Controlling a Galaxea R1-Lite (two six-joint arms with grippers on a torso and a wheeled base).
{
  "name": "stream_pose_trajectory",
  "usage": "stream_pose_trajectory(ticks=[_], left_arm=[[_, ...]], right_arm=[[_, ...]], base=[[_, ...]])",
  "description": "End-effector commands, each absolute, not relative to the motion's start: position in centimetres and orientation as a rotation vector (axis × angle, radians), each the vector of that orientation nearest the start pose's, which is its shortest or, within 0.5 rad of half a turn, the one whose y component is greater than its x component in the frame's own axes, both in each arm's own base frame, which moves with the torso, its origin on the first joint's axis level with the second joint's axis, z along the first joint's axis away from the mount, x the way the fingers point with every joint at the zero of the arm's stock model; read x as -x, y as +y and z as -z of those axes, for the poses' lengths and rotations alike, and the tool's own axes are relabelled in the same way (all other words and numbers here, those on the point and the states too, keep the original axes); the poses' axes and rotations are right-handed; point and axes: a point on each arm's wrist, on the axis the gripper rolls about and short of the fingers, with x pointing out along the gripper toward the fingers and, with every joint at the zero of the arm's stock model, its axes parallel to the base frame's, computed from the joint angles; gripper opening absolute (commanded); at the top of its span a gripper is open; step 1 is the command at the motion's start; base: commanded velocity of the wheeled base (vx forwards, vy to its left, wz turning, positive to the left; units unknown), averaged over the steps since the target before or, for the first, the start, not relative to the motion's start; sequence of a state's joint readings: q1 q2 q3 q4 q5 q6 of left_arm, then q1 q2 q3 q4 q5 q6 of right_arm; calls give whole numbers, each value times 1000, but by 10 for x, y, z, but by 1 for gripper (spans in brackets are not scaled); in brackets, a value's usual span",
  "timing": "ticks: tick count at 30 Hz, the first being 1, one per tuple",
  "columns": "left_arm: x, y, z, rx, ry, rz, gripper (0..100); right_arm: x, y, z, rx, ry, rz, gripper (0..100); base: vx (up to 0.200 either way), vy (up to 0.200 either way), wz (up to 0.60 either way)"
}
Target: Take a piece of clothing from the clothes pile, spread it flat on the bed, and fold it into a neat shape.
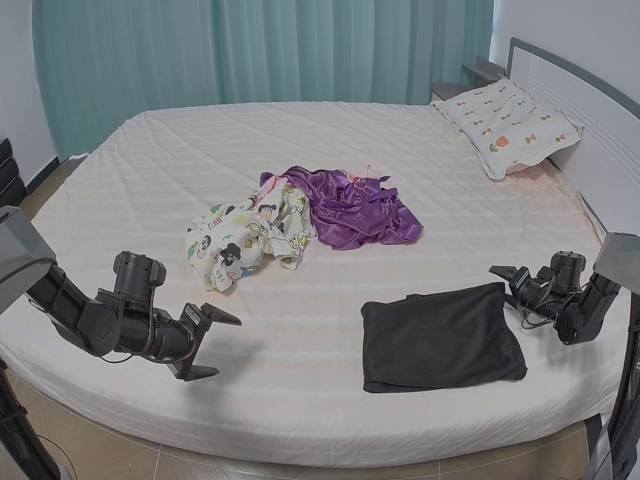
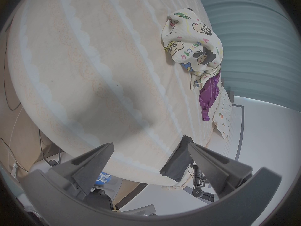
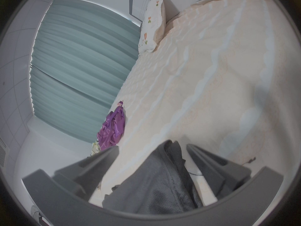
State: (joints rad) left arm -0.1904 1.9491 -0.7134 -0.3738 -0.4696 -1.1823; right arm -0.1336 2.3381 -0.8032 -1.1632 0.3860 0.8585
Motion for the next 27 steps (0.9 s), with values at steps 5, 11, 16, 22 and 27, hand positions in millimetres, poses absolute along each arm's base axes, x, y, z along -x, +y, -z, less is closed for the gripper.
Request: stream_pose_trajectory(ticks=[5,11,16,22,27], left_arm=[[-298,-68,-63,1185,1139,32,100],[-300,-74,-65,1179,1136,54,100],[-296,-90,-69,1153,1159,97,100],[-296,-96,-71,1147,1141,132,100],[-296,-100,-72,1139,1140,151,100]], right_arm=[[-369,-60,-33,-1004,327,-48,100],[-361,-58,-35,-1000,292,-67,100],[-360,-58,-35,-1001,296,-67,100],[-360,-57,-35,-1002,296,-67,100],[-359,-57,-37,-1001,292,-69,100]], base=[[0,0,0],[0,-133,0],[0,-200,0],[0,-200,0],[0,-200,0]])
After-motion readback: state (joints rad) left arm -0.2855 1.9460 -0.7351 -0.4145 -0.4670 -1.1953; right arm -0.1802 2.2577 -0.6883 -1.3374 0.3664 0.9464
